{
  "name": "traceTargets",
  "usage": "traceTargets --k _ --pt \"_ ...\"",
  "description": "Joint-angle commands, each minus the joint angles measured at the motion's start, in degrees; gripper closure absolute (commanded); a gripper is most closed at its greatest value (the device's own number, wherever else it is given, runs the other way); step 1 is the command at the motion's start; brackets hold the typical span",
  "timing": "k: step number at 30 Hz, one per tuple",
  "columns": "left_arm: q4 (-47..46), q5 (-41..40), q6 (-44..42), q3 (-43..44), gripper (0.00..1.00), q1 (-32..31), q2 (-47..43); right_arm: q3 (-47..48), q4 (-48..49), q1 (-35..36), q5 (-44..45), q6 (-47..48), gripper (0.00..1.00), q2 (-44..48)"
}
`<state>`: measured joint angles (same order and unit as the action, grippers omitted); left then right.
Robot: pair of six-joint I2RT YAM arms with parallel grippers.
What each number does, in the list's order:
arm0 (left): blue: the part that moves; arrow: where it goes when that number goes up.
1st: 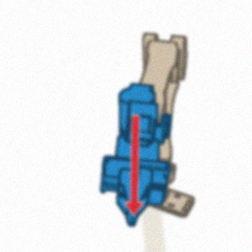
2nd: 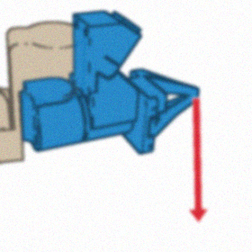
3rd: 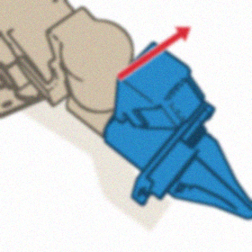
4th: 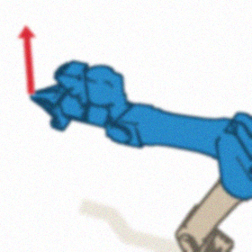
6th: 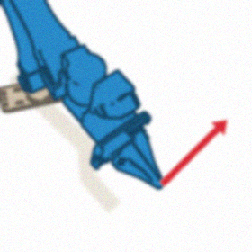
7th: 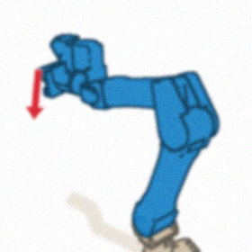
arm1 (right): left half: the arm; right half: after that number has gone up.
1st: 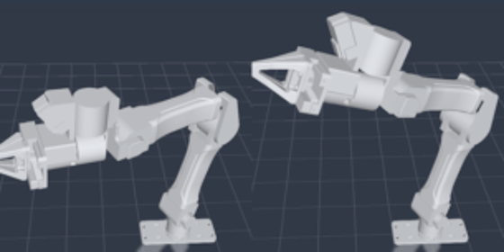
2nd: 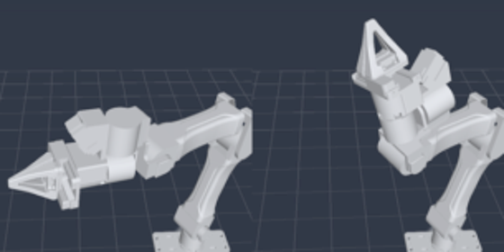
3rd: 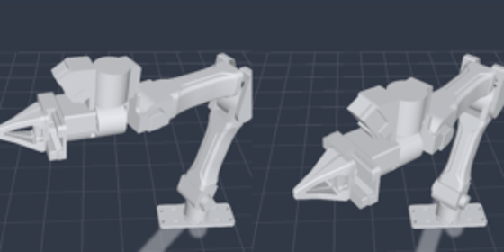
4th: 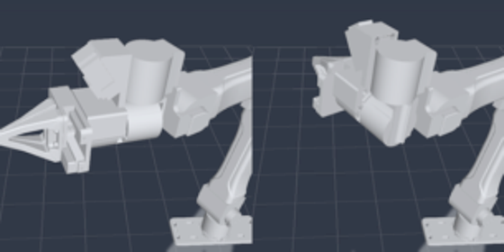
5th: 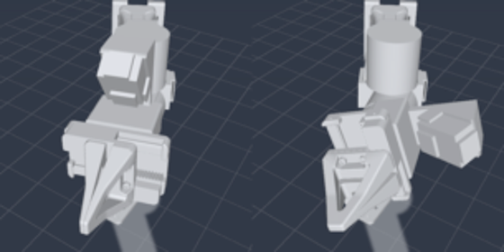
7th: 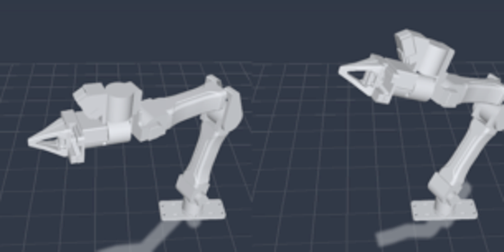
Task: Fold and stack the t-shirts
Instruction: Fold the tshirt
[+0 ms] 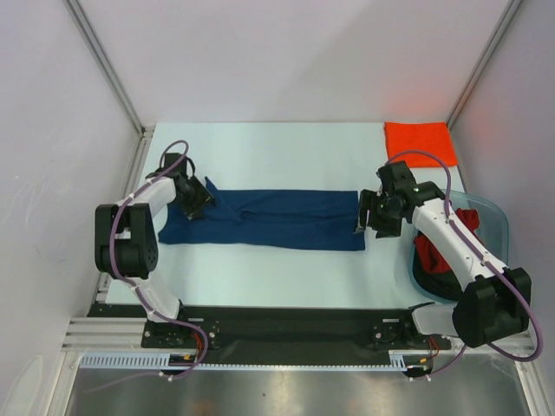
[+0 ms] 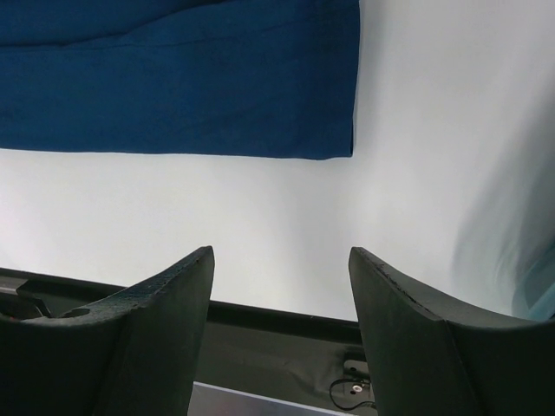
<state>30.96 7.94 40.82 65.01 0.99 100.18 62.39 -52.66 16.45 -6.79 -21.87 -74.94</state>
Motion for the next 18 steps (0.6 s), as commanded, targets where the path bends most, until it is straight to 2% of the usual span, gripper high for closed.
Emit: traceTargets --k 1,7,8,9,10,15,18 --pt "0.15 -0.73 0.93 2.66 0.45 -0.29 1.41 -0.43 -0.42 0.08 -0.07 -0.37 0.3 1.72" --pt "0.15 -1.27 -0.21 3.8 0.53 -0.47 2.91 -0.52 -0.25 0.08 -0.33 -0.98 0.3 1.9" --pt "0.24 -1.27 -0.39 4.24 0.54 -2.12 3.35 -0.6 -0.25 -0.01 -0.33 -1.07 0.3 1.9" --pt "0.5 -1.18 -0.74 4.77 0.61 -2.4 3.88 -0.6 -0.07 -0.1 -0.42 -1.25 0.31 1.9" --pt "1.2 -0.83 -1.61 6.34 0.72 -3.27 5.36 -0.69 0.02 -0.01 -0.51 -1.33 0.3 1.64" --pt "4.72 -3.45 -4.6 12.58 1.0 -7.58 7.75 -0.6 0.2 -0.01 -1.04 -1.6 0.3 1.64" --pt "5.68 -6.0 -5.57 16.19 1.0 -12.41 8.27 -0.43 0.1 -0.01 -0.34 -1.42 0.31 1.9"
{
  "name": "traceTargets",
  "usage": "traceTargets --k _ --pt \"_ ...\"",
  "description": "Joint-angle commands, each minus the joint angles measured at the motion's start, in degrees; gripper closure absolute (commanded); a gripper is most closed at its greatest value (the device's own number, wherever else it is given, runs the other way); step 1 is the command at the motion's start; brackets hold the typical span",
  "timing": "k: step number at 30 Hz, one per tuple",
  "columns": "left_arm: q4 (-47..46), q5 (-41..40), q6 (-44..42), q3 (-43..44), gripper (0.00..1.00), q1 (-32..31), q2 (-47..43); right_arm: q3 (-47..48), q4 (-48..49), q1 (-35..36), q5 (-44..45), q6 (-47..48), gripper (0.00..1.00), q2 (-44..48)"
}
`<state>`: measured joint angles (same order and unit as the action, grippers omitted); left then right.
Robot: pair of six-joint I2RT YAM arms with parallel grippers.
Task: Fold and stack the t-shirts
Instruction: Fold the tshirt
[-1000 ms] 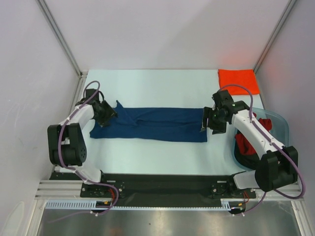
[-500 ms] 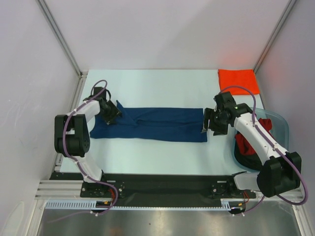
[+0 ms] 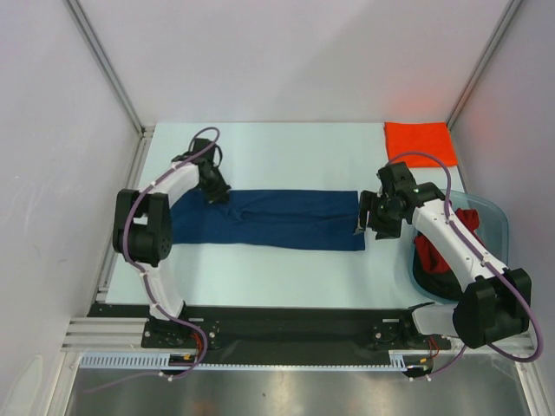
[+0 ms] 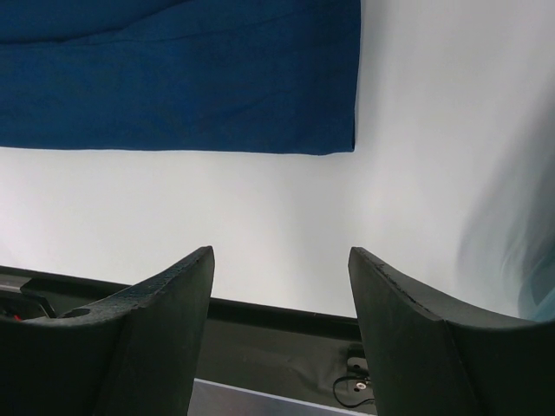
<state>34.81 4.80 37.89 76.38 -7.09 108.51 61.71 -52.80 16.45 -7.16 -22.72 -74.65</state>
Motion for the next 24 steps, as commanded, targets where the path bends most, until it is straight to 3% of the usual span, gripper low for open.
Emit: traceTargets --k 1,4,7,8,10,11,14,15,16,24 --pt "2.89 -3.39 -2.73 7.09 1.0 -6.68 0.38 0.25 0.06 0.08 0.13 -0.48 0.31 1.7" --pt "3.42 -3.31 -2.56 11.05 0.96 -10.9 2.13 0.07 0.15 -0.01 0.13 -0.48 0.31 1.62" --pt "4.74 -3.57 -3.78 14.75 0.76 -13.2 2.94 -0.28 0.59 -0.01 -0.22 -0.57 0.31 1.44" --pt "5.18 -3.92 -4.4 15.11 0.6 -14.17 2.5 -0.36 0.94 -0.01 -0.22 -0.4 0.31 1.18" --pt "7.8 -7.23 -6.15 15.99 0.43 -14.27 1.1 -0.63 1.64 -0.01 -0.22 0.04 0.3 0.74" --pt "8.86 -9.0 -6.86 15.82 0.27 -13.66 -1.26 -0.63 2.51 -0.01 -0.4 0.31 0.3 -0.48" --pt "10.1 -11.91 -9.67 11.7 0.23 -9.62 -8.28 0.77 5.75 0.43 -2.94 1.18 0.29 -4.51" --pt "10.02 -12.18 -10.29 10.12 0.16 -8.04 -10.58 1.21 6.99 0.78 -4.34 1.36 0.27 -5.76" --pt "10.37 -12.27 -11.77 7.15 0.14 -4.72 -12.34 3.3 7.87 1.82 -4.53 1.45 0.25 -7.42" --pt "8.88 -10.78 -17.76 -7.72 0.21 9.37 -25.01 22.99 8.85 10.26 -8.74 2.51 0.24 -27.19"
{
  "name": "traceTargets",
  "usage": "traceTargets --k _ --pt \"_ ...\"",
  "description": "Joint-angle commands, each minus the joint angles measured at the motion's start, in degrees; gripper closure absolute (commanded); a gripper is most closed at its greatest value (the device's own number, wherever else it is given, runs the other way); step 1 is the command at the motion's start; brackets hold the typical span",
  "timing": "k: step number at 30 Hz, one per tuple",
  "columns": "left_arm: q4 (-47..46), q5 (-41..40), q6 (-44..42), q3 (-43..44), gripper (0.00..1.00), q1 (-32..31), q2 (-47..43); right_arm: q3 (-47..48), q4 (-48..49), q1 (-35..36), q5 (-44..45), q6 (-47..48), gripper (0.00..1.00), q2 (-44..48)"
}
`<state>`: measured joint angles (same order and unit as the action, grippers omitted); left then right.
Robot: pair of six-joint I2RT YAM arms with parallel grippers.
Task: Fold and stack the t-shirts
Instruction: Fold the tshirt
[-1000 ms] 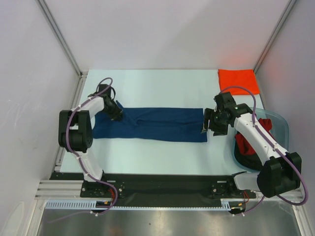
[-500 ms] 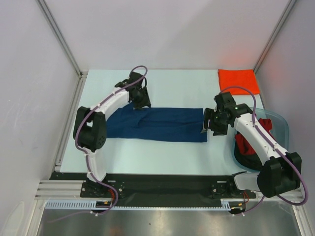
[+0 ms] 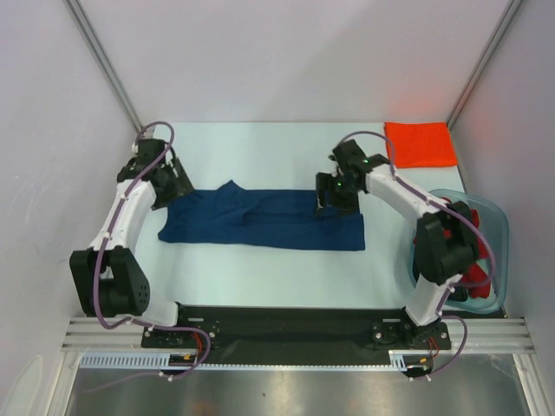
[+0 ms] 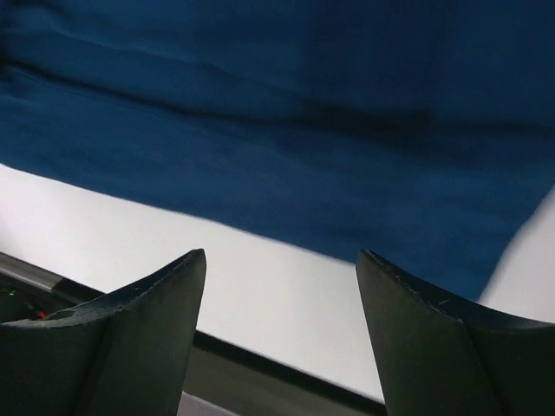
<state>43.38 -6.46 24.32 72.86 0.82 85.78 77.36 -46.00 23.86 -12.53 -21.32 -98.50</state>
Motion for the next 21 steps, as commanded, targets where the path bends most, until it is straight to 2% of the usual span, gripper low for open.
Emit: traceTargets --k 1,3,5,6,8,12,15,19,21 --pt "-0.3 0.83 -4.28 -6.65 0.22 3.12 -3.41 9.54 1.53 3.56 -3.9 0.85 0.24 -7.11" --pt "-1.36 2.32 -4.28 -9.04 0.25 4.53 -4.74 15.15 1.26 5.66 -5.12 0.14 0.25 -10.03" --pt "-1.89 3.72 -4.1 -11.33 0.36 6.29 -6.32 18.42 0.91 6.99 -5.39 -0.56 0.29 -14.43" --pt "-2.24 4.17 -4.1 -12.03 0.38 6.56 -6.76 21.48 0.91 8.04 -6.09 -0.91 0.31 -15.92" --pt "-3.56 5.66 -4.28 -13.09 0.42 6.74 -7.73 24.57 1.0 8.92 -8.37 -1.87 0.39 -20.21" --pt "-5.66 11.44 -1.83 -13.45 0.44 6.83 -6.59 31.0 2.05 11.03 -12.59 -5.12 0.58 -26.56" --pt "-8.3 14.45 0.02 -13.88 0.44 6.83 -4.84 33.55 5.73 11.39 -16.72 -8.46 0.57 -30.52" --pt "-11.64 18.57 1.79 -12.66 0.44 6.83 -0.97 38.37 8.03 12.18 -18.31 -12.24 0.44 -34.38" --pt "-13.04 20.33 1.96 -11.96 0.45 6.83 2.09 40.23 8.2 12.35 -18.93 -12.95 0.41 -36.93"
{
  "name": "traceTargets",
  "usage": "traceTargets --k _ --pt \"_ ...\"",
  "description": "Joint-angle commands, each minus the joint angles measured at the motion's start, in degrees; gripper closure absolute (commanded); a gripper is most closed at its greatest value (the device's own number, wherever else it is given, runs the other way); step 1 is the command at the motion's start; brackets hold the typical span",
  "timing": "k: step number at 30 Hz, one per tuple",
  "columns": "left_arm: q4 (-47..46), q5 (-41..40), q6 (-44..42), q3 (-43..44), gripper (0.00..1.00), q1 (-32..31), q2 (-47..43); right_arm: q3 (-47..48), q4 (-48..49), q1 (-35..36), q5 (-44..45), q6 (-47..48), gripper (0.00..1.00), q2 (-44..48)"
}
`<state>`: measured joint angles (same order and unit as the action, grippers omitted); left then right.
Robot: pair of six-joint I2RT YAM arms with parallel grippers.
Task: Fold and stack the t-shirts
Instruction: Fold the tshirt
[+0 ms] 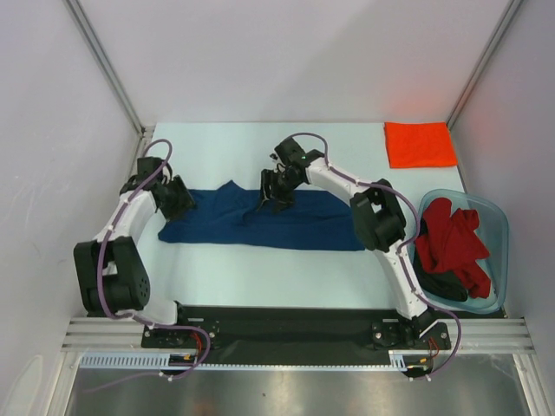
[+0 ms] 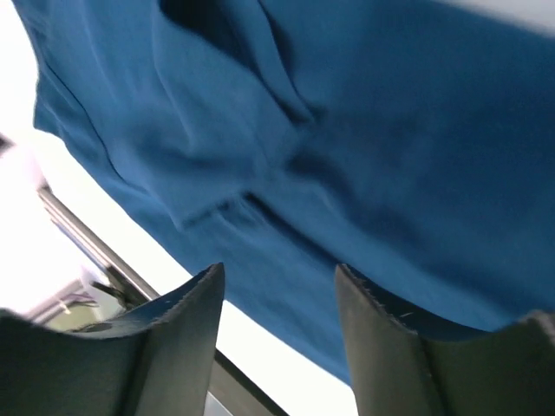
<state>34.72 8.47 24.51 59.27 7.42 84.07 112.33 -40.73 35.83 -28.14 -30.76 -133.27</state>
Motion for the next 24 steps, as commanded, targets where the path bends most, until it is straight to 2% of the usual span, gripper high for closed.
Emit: traceTargets --k 1,5,8,14,17,18,20,21,24 --pt "-5.7 6.2 2.29 2.43 0.45 0.14 4.77 6.13 3.29 0.46 -3.76 -4.91 0.39 -3.04" --pt "-7.82 8.58 3.35 4.01 0.45 0.23 9.26 7.2 8.11 0.38 -5.52 -9.04 0.36 -5.41" --pt "-7.21 7.44 2.74 4.81 0.45 0.23 10.67 9.39 8.91 0.38 -5.09 -10.71 0.37 -7.87" --pt "-5.28 5.07 3.26 4.11 0.45 0.14 8.92 13.35 7.94 0.11 -3.77 -12.04 0.42 -11.04" --pt "-4.75 4.54 4.58 3.49 0.45 0.14 7.34 13.35 8.39 -0.06 -3.94 -13.53 0.48 -12.44" --pt "-4.23 4.19 5.19 3.4 0.45 0.14 6.99 13.52 7.95 -0.15 -3.85 -13.53 0.6 -12.54" --pt "-3.96 4.01 5.28 3.58 0.45 0.05 6.19 13.7 6.9 -0.15 -2.37 -12.75 0.76 -11.84" --pt "-3.7 3.92 5.46 3.84 0.44 0.14 5.76 13.53 5.67 -0.06 -1.49 -12.13 0.89 -11.23" --pt "-4.22 4.18 6.16 4.89 0.45 0.23 5.57 10.64 6.18 0.02 0.46 -8.8 1.0 -7.19"
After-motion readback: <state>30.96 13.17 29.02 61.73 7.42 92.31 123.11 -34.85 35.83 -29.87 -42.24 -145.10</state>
